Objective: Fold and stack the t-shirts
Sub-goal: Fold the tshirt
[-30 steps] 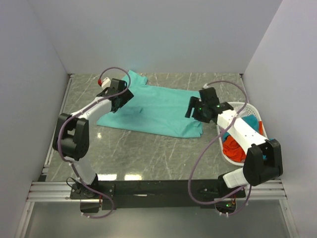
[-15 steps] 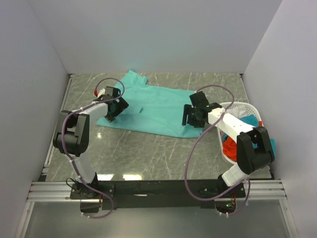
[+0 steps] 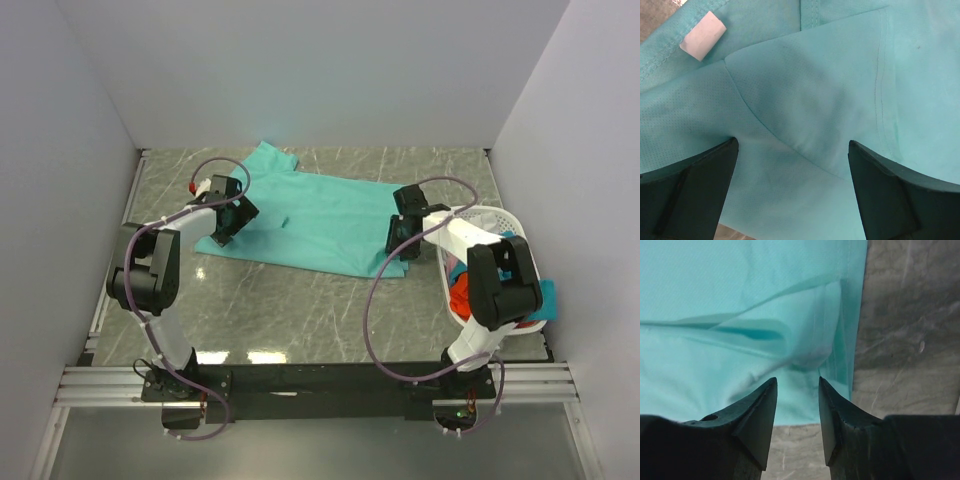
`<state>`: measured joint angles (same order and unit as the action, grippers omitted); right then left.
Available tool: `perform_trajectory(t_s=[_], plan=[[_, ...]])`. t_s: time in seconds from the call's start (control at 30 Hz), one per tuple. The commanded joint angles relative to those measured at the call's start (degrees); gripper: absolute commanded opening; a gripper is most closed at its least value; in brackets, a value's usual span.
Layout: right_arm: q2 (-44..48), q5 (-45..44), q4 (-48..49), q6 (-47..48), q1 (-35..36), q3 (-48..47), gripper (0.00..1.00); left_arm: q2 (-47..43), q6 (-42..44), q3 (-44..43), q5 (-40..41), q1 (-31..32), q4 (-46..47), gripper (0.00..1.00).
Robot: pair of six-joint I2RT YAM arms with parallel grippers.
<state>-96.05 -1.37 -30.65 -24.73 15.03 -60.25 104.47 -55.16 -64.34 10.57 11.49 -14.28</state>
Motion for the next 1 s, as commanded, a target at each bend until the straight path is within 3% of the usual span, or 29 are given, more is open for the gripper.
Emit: perform_trajectory(t_s=[0.0, 0.3, 0.37, 0.5, 0.53, 0.97], plan=[[-2.1, -3.6, -1.2, 0.6, -0.4, -4.1, 0.46, 2.6, 0.4, 1.5, 0.7, -0.5, -1.4, 0.99], [-6.4, -5.7, -1.6, 0.0, -0.3, -5.4, 0.45, 2.7, 0.3, 2.1, 1.5, -0.9, -1.2, 0.99], [-7.3, -4.9, -1.2, -0.1, -0.3, -5.3, 0.38, 2.8, 0.1, 2.3, 1.6, -1.1, -1.2, 0.99], [-7.5, -4.8, -1.8, -0.7, -0.3, -5.5, 0.12, 2.7, -0.3, 2.9, 1.6, -1.5, -1.3, 1.00], [-6.9, -5.6, -2.2, -0.9, -0.3, -5.6, 0.00, 2.5, -0.5, 3.2, 1.8, -1.6, -1.3, 0.99], [1.7, -14.6, -12.2, -5.0, -0.3, -0.4, 0.00, -2.6, -2.5, 9.1, 3.6, -2.0, -1.2, 0.99]])
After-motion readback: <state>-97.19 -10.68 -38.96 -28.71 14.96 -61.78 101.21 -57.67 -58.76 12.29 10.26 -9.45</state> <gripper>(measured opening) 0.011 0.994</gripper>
